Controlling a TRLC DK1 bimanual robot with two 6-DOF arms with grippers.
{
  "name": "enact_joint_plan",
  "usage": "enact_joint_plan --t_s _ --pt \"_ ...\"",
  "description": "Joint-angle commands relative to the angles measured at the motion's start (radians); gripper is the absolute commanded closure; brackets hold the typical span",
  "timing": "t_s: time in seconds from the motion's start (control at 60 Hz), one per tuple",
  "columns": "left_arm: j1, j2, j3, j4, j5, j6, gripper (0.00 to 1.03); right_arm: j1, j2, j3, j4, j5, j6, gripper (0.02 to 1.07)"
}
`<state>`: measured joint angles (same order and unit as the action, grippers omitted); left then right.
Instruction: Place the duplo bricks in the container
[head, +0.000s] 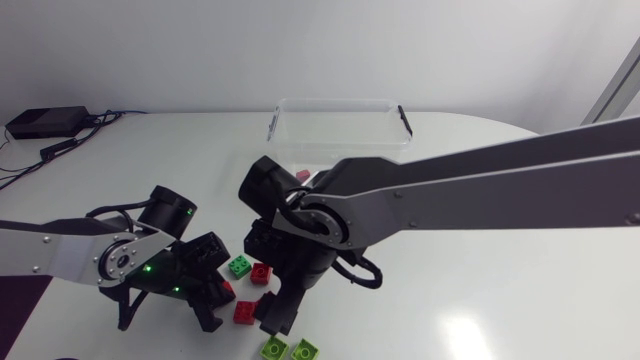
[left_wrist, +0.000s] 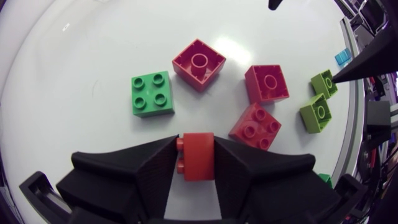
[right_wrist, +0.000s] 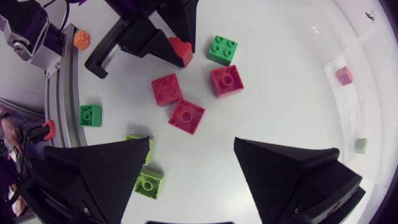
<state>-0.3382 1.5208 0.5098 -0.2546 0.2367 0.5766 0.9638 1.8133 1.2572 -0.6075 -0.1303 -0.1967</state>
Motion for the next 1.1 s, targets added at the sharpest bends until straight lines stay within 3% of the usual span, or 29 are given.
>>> enact_joint_plan --t_s 0.0,0.167,0.433,0.85,0.983,1.083 --pt "-0.002 0.025 -0.050 -0.008 -0.010 0.031 0.78 0.015 0.031 0.036 -0.031 0.003 0.045 0.09" --pt "0.031 -0.085 -0.031 -0.055 -0.008 0.035 0.78 0.016 0.095 0.099 -0.081 0.024 0.091 0.09" --pt "0.091 -0.248 0.044 -0.215 0.000 0.057 0.78 0.026 0.198 0.189 -0.159 0.052 0.134 0.09" --pt "0.197 -0.465 0.184 -0.403 0.078 0.086 0.77 0.042 0.294 0.277 -0.218 0.069 0.155 0.10" --pt "0.229 -0.473 0.223 -0.411 0.115 0.086 0.76 0.052 0.320 0.311 -0.241 0.070 0.157 0.14" --pt "0.251 -0.468 0.249 -0.413 0.136 0.089 0.76 0.055 0.333 0.321 -0.244 0.072 0.163 0.28"
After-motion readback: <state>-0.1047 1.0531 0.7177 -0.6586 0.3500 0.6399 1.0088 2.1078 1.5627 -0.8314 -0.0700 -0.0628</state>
